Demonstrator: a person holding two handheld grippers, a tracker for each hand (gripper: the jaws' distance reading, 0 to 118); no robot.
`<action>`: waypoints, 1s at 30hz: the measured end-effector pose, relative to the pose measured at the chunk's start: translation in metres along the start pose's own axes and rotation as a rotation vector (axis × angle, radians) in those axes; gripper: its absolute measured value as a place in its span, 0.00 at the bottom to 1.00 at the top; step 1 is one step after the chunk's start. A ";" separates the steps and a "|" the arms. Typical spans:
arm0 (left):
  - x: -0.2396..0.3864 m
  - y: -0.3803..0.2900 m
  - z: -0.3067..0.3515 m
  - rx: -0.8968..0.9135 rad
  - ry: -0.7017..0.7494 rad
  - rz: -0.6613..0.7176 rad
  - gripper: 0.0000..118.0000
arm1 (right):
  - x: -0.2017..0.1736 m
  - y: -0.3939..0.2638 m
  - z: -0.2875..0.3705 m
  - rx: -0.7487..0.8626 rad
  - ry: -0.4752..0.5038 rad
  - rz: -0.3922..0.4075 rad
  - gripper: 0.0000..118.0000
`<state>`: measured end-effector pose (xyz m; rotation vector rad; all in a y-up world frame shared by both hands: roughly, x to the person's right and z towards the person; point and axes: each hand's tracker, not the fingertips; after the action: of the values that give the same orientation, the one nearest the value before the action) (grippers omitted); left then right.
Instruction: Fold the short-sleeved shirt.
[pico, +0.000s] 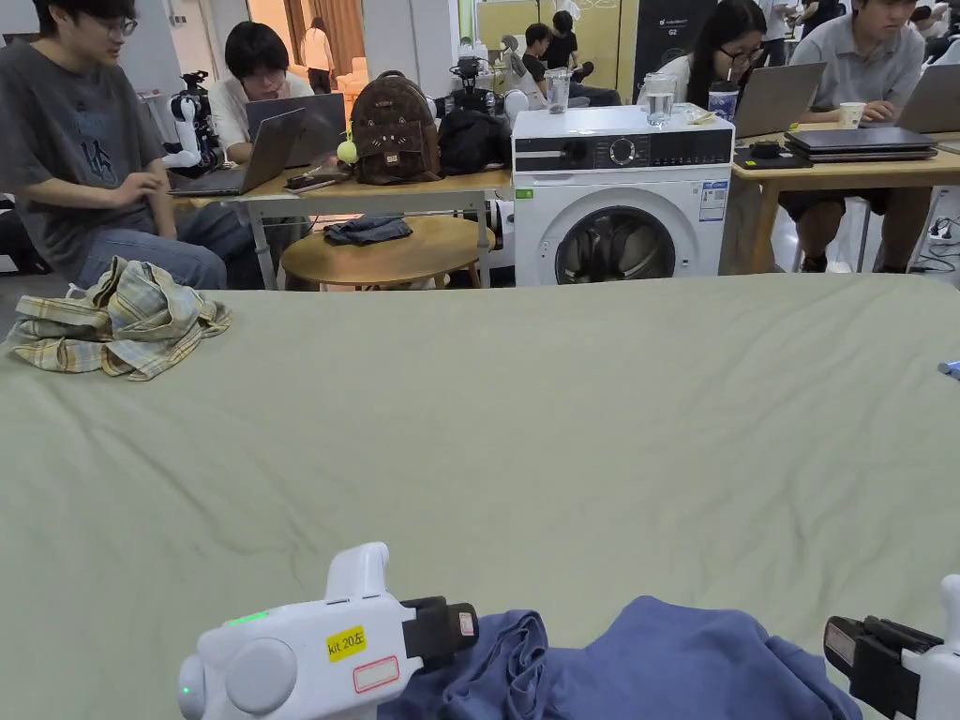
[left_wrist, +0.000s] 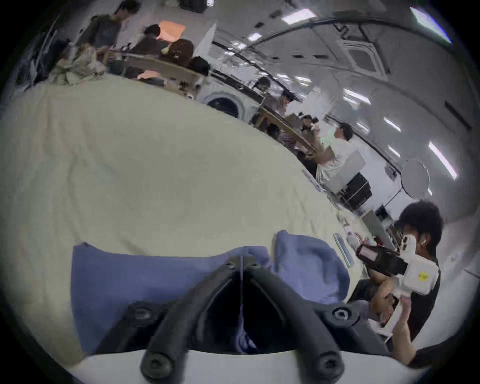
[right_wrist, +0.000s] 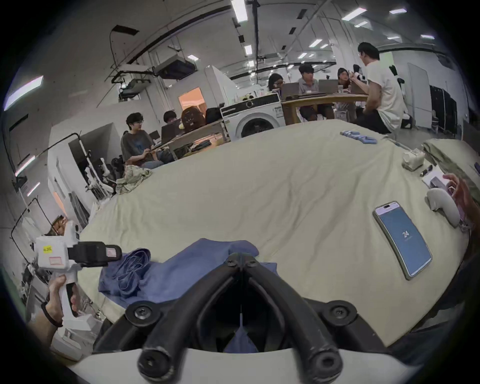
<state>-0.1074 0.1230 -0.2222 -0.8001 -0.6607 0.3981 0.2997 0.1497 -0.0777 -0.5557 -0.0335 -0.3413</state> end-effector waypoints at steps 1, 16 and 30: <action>-0.001 -0.003 -0.010 -0.028 -0.015 0.006 0.00 | -0.001 0.000 0.000 -0.001 0.000 -0.001 0.00; -0.024 0.004 0.039 0.034 -0.102 0.046 0.33 | -0.015 -0.002 -0.011 -0.041 0.035 0.028 0.00; -0.151 -0.034 0.029 0.060 -0.267 0.601 0.29 | -0.025 -0.005 -0.020 -0.074 0.057 0.021 0.00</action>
<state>-0.2348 0.0320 -0.2402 -0.8892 -0.6426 1.0803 0.2735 0.1428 -0.0947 -0.6191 0.0400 -0.3390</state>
